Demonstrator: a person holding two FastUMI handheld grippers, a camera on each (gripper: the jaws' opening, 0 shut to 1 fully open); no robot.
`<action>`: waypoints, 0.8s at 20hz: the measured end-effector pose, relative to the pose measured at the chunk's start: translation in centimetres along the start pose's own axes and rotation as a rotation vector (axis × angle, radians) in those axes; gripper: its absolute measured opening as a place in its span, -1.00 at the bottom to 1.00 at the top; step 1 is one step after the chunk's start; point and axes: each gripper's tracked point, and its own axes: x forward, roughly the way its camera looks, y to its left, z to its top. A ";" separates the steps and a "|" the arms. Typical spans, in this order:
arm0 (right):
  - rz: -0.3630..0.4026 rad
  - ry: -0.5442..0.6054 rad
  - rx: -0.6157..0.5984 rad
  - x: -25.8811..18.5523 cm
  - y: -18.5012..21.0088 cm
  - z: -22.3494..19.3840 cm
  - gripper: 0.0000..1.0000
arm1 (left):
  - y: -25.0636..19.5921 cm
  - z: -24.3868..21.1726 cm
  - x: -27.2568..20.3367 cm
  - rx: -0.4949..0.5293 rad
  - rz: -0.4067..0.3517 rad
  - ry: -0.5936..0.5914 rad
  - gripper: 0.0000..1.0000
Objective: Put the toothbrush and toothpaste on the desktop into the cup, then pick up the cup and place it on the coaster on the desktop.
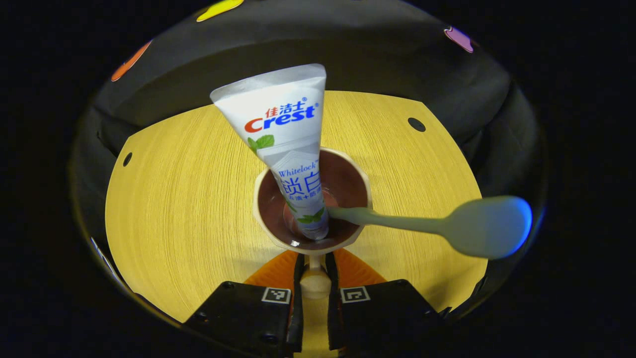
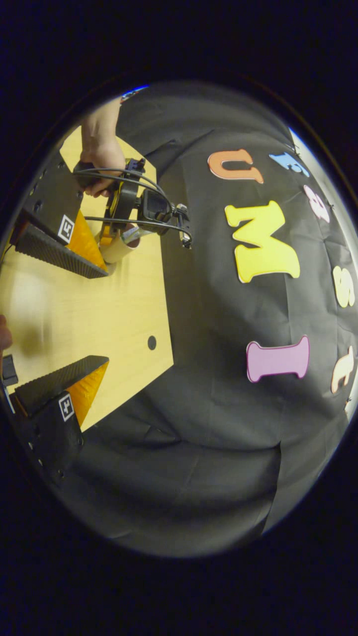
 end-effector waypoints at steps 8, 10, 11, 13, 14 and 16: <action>0.005 0.024 -0.004 -1.0 0.0 0.6 0.87 | 0.0 0.1 1.8 -0.003 0.015 0.025 -0.51; 0.008 0.026 -0.001 -0.6 -0.2 0.2 0.87 | 0.8 0.4 1.4 0.026 0.037 0.010 -0.38; 0.011 0.030 0.002 -0.3 -0.3 -0.2 0.87 | 1.5 0.6 1.0 0.032 0.062 0.005 -0.29; 0.020 0.036 0.009 -0.1 -0.3 -0.3 0.87 | 2.1 0.8 0.7 0.017 0.068 0.000 0.40; 0.028 0.037 0.010 0.1 -0.1 -0.2 0.87 | 2.1 -0.3 -0.1 -0.003 0.055 -0.004 0.57; 0.043 0.030 0.000 1.0 0.6 0.0 0.87 | 2.1 -0.8 -1.0 -0.050 0.040 0.005 0.77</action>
